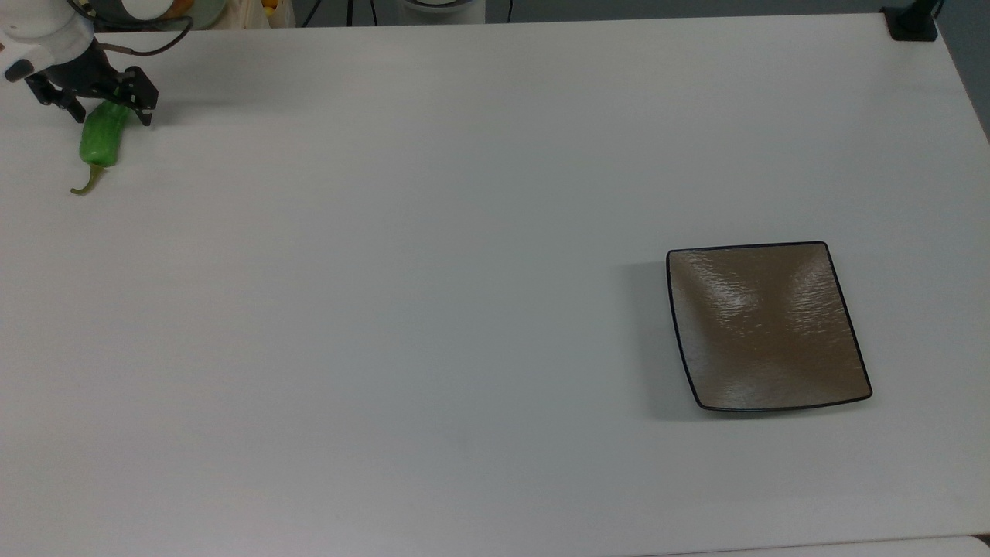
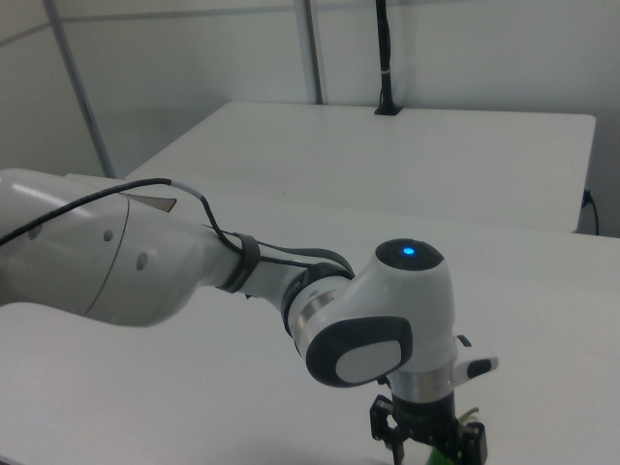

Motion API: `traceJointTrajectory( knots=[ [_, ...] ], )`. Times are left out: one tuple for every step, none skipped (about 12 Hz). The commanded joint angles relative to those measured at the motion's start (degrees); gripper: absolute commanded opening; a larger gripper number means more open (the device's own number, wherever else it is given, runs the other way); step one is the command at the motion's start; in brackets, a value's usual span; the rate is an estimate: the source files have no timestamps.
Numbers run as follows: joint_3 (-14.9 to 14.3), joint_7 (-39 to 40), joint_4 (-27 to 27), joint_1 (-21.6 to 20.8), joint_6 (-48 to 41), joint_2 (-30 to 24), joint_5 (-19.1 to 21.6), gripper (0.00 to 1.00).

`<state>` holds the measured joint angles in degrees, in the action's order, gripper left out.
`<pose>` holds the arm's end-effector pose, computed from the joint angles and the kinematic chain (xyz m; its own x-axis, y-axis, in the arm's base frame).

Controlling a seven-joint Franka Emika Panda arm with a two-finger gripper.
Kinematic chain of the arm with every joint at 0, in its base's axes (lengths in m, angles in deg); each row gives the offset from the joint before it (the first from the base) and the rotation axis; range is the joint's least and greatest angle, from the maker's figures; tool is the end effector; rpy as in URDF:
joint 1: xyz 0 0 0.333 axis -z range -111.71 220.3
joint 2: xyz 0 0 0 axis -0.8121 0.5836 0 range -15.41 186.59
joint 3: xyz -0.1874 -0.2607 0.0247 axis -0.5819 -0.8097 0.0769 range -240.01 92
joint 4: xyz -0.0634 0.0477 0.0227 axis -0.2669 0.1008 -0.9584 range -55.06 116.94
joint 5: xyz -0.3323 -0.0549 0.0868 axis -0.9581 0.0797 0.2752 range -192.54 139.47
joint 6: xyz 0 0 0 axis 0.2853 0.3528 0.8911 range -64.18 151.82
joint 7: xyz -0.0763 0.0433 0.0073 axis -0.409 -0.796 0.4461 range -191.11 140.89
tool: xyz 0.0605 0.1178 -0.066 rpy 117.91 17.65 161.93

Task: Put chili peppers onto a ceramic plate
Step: 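Lower the gripper onto the chili pepper's body and close it, then lift the grasped chili pepper off the table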

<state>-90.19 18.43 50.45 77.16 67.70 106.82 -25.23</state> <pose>0.4656 -0.3658 0.3055 0.9957 0.0809 -0.0452 0.0841 -0.9938 0.0725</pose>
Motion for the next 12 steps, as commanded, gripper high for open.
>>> traceJointTrajectory(
  knots=[
    [-0.2,3.0,0.9,1.0,1.9,-0.1,3.1,0.41],
    [-0.2,3.0,0.8,1.0,1.9,-0.1,3.8,0.27],
    [-0.2,3.0,0.8,1.0,1.9,-0.2,3.9,0.24],
    [-0.2,3.4,0.8,1.0,1.9,-0.2,3.9,0.23],
    [-0.2,3.4,0.7,1.0,1.8,-0.3,3.9,0.22],
    [-0.2,3.4,0.7,1.0,1.7,-0.4,3.9,0.22],
    [-0.2,3.4,0.7,0.8,1.2,-0.7,3.9,0.21],
    [-0.2,3.4,0.7,0.8,1.0,-0.9,3.9,0.21],
    [-0.1,3.2,0.5,0.4,0.6,-1.5,4.0,0.21],
    [-0.1,3.0,0.4,0.2,-0.8,-2.1,4.0,0.21],
    [-0.1,3.3,0.3,0.0,-2.2,-2.8,4.1,0.21],
    [0.3,2.7,0.1,0.0,-3.0,-3.9,4.2,0.21]
  ],
)
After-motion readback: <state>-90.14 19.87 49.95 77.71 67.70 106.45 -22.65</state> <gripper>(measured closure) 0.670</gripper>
